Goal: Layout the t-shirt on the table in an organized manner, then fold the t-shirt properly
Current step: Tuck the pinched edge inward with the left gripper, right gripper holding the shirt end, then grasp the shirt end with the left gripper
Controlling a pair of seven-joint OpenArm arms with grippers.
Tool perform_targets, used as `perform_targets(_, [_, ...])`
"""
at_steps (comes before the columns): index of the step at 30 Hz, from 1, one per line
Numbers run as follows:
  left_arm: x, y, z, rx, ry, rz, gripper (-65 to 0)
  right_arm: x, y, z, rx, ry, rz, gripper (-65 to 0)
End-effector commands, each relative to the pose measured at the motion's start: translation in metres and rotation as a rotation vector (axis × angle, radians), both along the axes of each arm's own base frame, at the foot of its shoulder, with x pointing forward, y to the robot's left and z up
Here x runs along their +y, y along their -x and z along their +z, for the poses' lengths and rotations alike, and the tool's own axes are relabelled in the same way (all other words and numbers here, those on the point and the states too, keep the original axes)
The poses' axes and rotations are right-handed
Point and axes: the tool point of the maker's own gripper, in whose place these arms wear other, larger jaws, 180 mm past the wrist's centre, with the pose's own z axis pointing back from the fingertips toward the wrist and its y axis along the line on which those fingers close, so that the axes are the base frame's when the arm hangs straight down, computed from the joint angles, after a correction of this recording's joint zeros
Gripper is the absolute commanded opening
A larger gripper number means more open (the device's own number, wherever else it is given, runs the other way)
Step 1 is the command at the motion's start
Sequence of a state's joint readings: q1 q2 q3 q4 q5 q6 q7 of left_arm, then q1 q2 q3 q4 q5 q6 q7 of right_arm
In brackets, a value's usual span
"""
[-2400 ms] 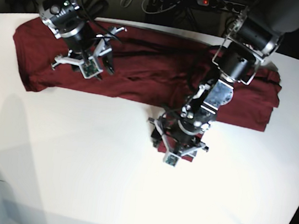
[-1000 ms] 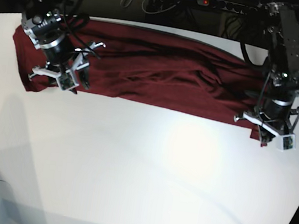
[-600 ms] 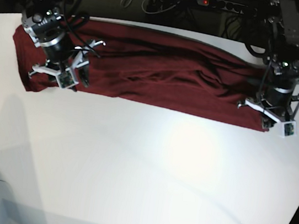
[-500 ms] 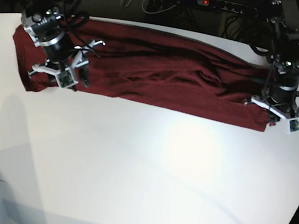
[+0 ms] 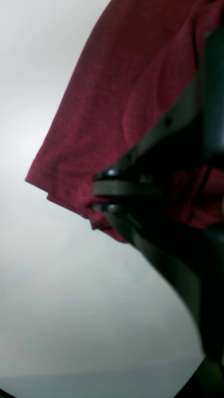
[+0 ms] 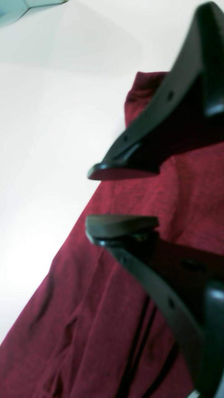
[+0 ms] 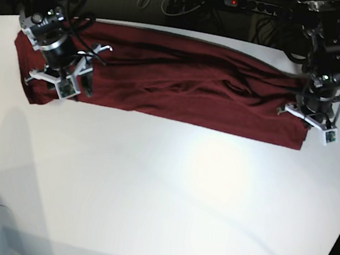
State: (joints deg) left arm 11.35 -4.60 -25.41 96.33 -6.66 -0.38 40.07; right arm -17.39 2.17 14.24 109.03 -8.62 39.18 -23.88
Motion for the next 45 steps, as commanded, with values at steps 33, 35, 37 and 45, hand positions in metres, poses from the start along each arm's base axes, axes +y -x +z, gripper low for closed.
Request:
perform_targets(33, [0.017,-0.002,-0.009,-0.077,0.108,-0.131,-12.1,-0.014,-0.004,-0.004,-0.007,-0.022,-0.042,-45.0])
perform_targets(35, [0.016,-0.002,-0.011,-0.084,0.107,-0.152,-12.1,-0.015,-0.004,-0.004,-0.007,-0.021,-0.044,-45.0])
perform_targets(37, [0.019,-0.003,-0.009,-0.089,0.091,-0.172,-12.1,-0.015,-0.004,-0.004,-0.006,-0.021,-0.044,-45.0])
perform_targets(45, [0.015,0.005,-0.031,-0.035,0.115,-0.214,-12.1,-0.014,-0.004,-0.004,-0.006,-0.021,-0.043,-45.0])
